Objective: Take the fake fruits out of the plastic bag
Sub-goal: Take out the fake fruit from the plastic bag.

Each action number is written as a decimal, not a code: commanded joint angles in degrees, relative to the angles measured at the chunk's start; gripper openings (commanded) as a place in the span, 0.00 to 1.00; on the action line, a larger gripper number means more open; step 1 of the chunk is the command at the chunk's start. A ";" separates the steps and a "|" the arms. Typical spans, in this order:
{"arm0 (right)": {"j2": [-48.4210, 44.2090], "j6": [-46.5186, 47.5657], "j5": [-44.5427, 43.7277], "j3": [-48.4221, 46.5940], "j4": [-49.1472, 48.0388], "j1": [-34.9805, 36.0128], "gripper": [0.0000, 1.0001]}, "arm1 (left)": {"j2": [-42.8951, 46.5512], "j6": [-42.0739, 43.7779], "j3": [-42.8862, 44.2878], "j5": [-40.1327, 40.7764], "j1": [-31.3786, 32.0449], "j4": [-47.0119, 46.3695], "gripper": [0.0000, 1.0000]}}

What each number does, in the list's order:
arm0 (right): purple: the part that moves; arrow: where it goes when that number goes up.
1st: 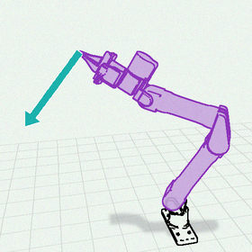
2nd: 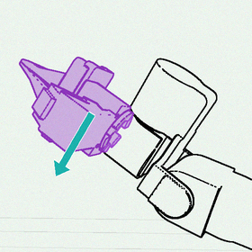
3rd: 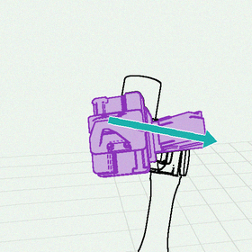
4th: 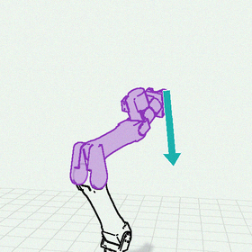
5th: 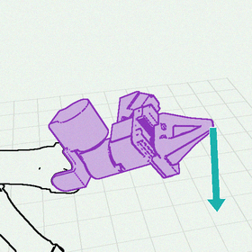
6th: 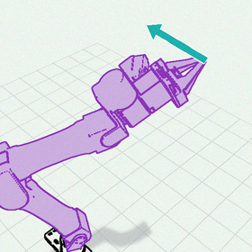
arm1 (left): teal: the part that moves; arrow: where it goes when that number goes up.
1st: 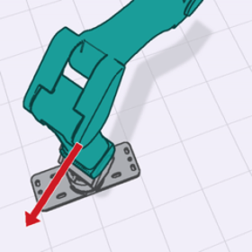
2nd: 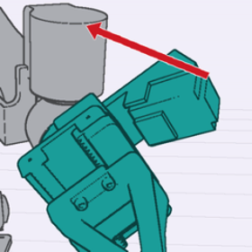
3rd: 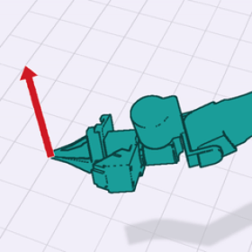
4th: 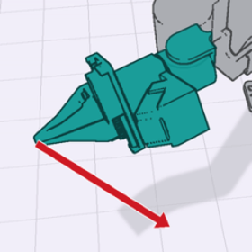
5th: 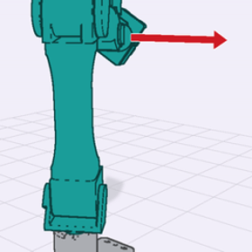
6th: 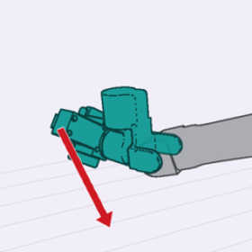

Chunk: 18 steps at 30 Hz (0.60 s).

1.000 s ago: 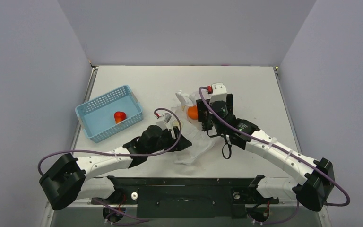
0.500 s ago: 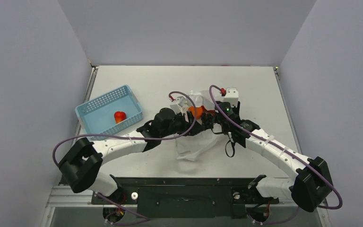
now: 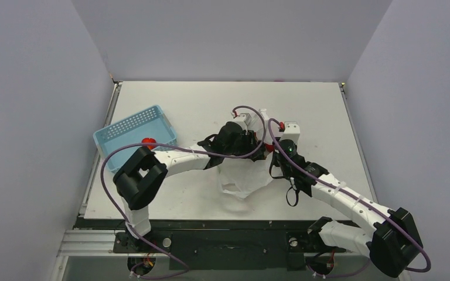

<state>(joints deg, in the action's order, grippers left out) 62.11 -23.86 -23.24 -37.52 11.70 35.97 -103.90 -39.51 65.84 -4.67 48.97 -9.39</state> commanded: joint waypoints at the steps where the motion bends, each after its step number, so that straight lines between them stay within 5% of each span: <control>1: -2.08 -0.49 0.73 0.40 -4.67 -0.43 0.17 | -4.27 4.31 5.64 3.55 0.25 4.52 0.37; 18: -2.95 -2.01 4.97 2.41 -6.43 -1.90 0.09 | -11.84 2.62 7.57 7.80 0.17 2.46 0.38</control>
<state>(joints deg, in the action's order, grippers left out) 60.03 -24.53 -19.99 -36.40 9.13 34.50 -113.67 -36.93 70.57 0.78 49.04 -4.95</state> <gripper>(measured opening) 0.098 0.381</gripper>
